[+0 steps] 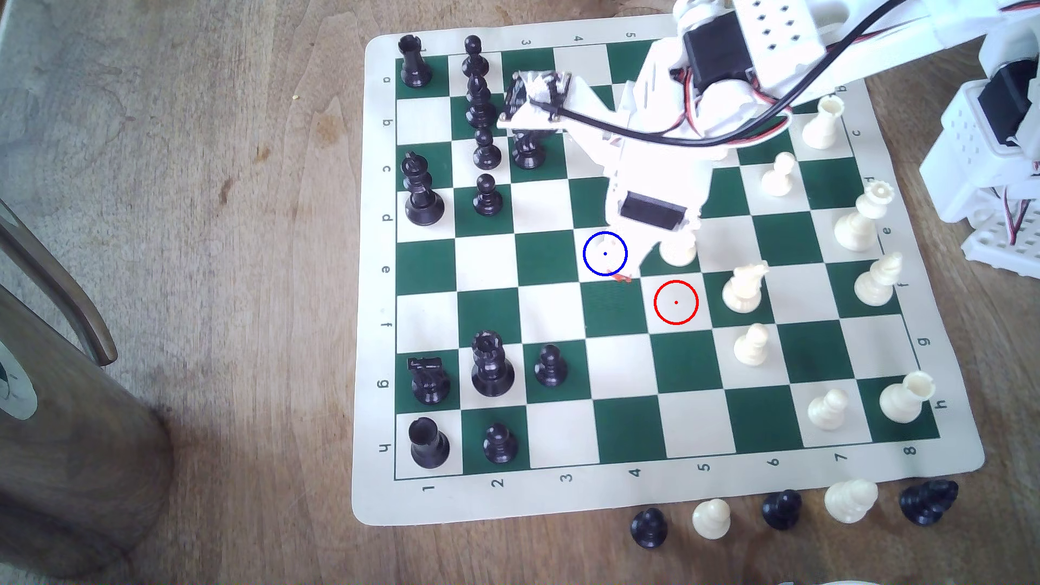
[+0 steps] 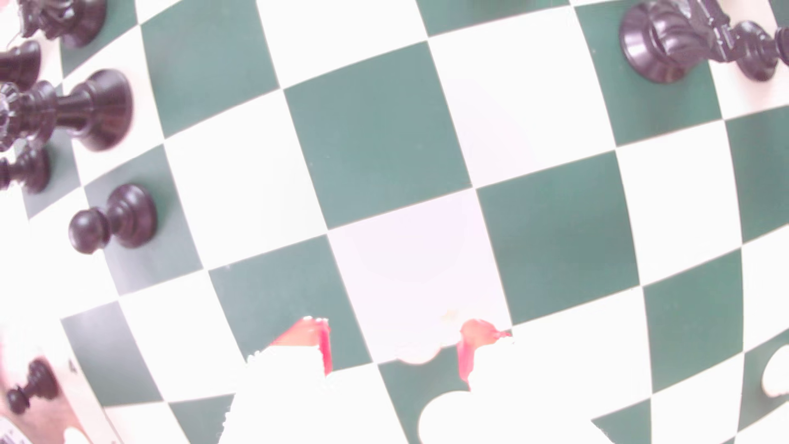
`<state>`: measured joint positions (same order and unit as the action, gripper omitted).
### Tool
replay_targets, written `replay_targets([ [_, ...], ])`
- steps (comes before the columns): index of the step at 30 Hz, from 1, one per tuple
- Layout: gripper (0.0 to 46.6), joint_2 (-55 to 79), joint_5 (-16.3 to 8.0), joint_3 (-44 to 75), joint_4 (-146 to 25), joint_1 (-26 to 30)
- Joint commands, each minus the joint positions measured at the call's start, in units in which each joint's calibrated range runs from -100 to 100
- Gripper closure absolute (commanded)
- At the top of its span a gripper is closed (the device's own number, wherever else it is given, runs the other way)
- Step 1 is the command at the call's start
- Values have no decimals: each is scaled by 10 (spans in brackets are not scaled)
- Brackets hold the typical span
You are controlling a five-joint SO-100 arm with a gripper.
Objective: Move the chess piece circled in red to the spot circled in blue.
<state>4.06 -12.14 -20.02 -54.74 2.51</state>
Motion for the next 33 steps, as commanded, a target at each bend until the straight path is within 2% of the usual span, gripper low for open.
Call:
replay_targets([
  [1, 291, -87, 4, 13, -9, -11],
  [7, 287, -145, 9, 21, -39, -15],
  [15, 308, -335, 10, -75, -100, 39],
  [21, 277, -526, 27, -232, -101, 48],
  [25, 274, -639, 44, -345, -97, 49],
  [28, 295, -710, 42, -406, -68, 46],
  [32, 299, -786, 40, -474, 58, 8],
  [33, 300, -816, 44, -513, 134, -14],
])
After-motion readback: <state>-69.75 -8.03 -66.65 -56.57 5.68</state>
